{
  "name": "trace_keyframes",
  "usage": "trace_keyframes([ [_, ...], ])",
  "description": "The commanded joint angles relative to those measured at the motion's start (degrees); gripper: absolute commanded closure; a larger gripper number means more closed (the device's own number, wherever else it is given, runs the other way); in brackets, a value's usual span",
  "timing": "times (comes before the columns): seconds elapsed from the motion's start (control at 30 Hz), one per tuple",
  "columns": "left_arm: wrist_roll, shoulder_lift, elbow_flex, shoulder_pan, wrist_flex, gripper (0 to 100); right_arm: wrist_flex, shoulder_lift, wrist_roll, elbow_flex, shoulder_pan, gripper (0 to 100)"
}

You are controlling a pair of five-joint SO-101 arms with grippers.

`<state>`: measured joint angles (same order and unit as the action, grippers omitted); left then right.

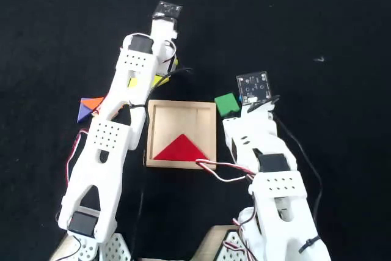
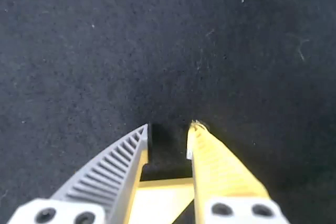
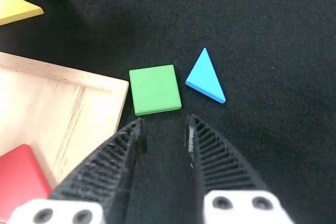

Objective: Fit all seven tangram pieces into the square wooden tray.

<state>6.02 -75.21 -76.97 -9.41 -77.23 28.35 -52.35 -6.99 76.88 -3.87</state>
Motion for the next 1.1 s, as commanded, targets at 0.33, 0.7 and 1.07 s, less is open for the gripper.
trace_keyframes([
  [0.33, 20.48, -0.26, -10.95, 0.48, -24.00, 87, -1.49, 0.13, -0.70, -0.48, -0.97, 86.1],
  [0.7, 24.79, 0.62, -7.52, 6.20, -23.91, 87, -1.49, 0.13, -0.70, -0.48, -0.97, 86.1],
  [1.07, 33.85, 25.49, 28.62, 6.29, -23.91, 87, -1.49, 0.22, -0.70, -0.48, -0.97, 86.1],
])
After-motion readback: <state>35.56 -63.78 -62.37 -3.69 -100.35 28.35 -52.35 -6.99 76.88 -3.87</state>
